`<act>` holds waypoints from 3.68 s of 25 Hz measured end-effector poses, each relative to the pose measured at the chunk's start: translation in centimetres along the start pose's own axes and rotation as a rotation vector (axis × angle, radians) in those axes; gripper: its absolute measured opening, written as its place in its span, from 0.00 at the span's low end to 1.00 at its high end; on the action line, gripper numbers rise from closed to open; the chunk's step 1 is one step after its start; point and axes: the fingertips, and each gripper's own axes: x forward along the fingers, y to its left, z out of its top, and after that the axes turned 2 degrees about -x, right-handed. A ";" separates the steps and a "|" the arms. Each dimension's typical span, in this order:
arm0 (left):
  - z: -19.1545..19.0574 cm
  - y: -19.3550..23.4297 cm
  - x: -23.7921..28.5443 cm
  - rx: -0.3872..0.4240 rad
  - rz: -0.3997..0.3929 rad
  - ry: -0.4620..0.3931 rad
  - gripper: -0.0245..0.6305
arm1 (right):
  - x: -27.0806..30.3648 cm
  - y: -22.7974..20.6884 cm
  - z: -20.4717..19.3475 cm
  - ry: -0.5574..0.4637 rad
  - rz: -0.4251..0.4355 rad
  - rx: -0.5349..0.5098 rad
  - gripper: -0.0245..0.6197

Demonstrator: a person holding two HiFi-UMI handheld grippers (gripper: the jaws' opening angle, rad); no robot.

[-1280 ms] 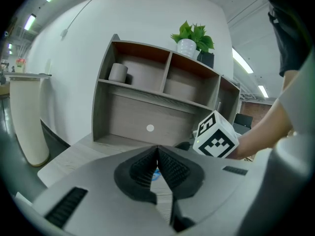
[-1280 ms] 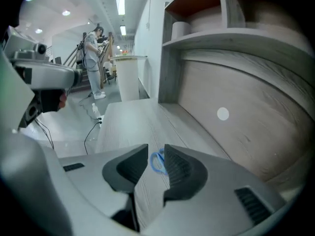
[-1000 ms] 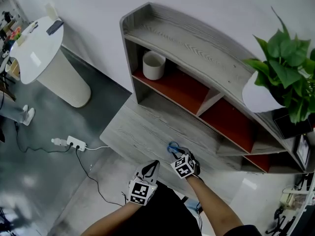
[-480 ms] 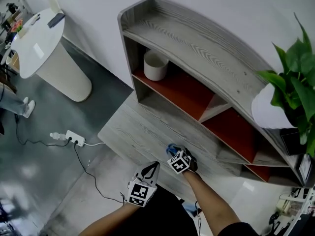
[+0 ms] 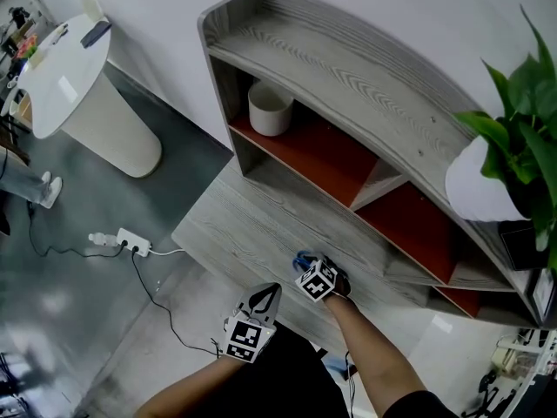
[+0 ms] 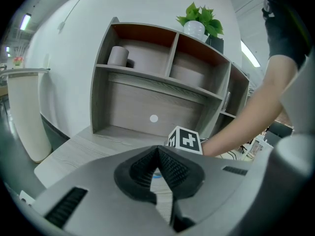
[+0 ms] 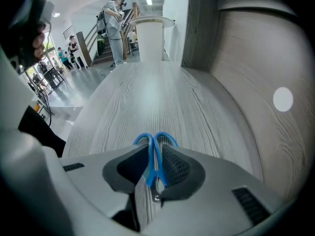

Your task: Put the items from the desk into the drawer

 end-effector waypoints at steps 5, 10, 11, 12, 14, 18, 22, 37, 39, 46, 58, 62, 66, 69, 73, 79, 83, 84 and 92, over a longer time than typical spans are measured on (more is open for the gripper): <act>0.2 -0.2 -0.5 0.002 -0.002 -0.007 0.06 | -0.2 -0.1 0.0 0.004 -0.037 0.024 0.19; 0.1 -0.2 -1.1 0.005 0.001 -0.013 0.06 | -0.9 1.3 -0.1 -0.017 -0.033 0.038 0.19; 0.1 -0.2 -1.3 0.003 0.002 -0.015 0.06 | -1.1 1.6 -0.1 -0.024 -0.032 0.039 0.19; 0.1 -0.2 -1.5 0.001 0.003 -0.017 0.06 | -1.4 1.9 -0.1 -0.028 -0.034 0.039 0.19; -0.1 -0.2 -1.9 -0.003 0.003 -0.022 0.06 | -1.9 2.3 -0.2 -0.035 -0.044 0.045 0.19; -0.7 -0.6 -2.7 -0.007 0.000 -0.025 0.06 | -3.1 2.8 -0.1 -0.061 -0.071 0.058 0.18; -1.2 -1.7 -3.8 -0.008 -0.017 -0.031 0.06 | -4.9 3.4 0.2 -0.095 -0.117 0.046 0.18; -1.6 -5.8 -7.2 0.040 -0.085 -0.069 0.06 | -12.0 7.1 -0.6 -0.240 -0.256 0.144 0.18; -1.9 -6.4 -7.6 0.048 -0.094 -0.070 0.06 | -12.9 7.8 -0.8 -0.265 -0.270 0.170 0.18; -2.9 -8.7 -9.5 0.067 -0.121 -0.086 0.06 | -16.2 10.5 -1.7 -0.334 -0.320 0.230 0.18; -6.9 -13.9 -13.5 0.097 -0.199 -0.073 0.06 | -22.2 16.5 -4.5 -0.398 -0.419 0.260 0.18; -8.7 -15.7 -14.4 0.096 -0.227 -0.049 0.06 | -23.8 18.1 -5.9 -0.401 -0.440 0.279 0.18; -9.7 -17.9 -14.7 0.092 -0.253 -0.039 0.06 | -25.5 19.5 -8.1 -0.399 -0.467 0.320 0.18; -10.0 -19.5 -14.6 0.086 -0.282 -0.051 0.06 | -25.9 20.5 -10.0 -0.405 -0.456 0.346 0.18; -10.7 -21.3 -14.1 0.082 -0.312 -0.056 0.06 | -26.2 21.4 -12.5 -0.398 -0.452 0.373 0.18; -12.1 -25.1 -13.7 0.102 -0.322 -0.035 0.06 | -26.4 23.1 -18.0 -0.358 -0.434 0.399 0.18; -13.7 -27.7 -14.1 0.101 -0.318 -0.013 0.06 | -26.0 24.6 -21.6 -0.336 -0.408 0.407 0.18; -14.2 -28.2 -14.3 0.100 -0.314 -0.008 0.06 | -25.6 25.1 -22.5 -0.325 -0.399 0.408 0.18; -17.4 -30.6 -15.4 0.097 -0.265 0.024 0.06 | -21.7 27.9 -27.9 -0.240 -0.317 0.332 0.18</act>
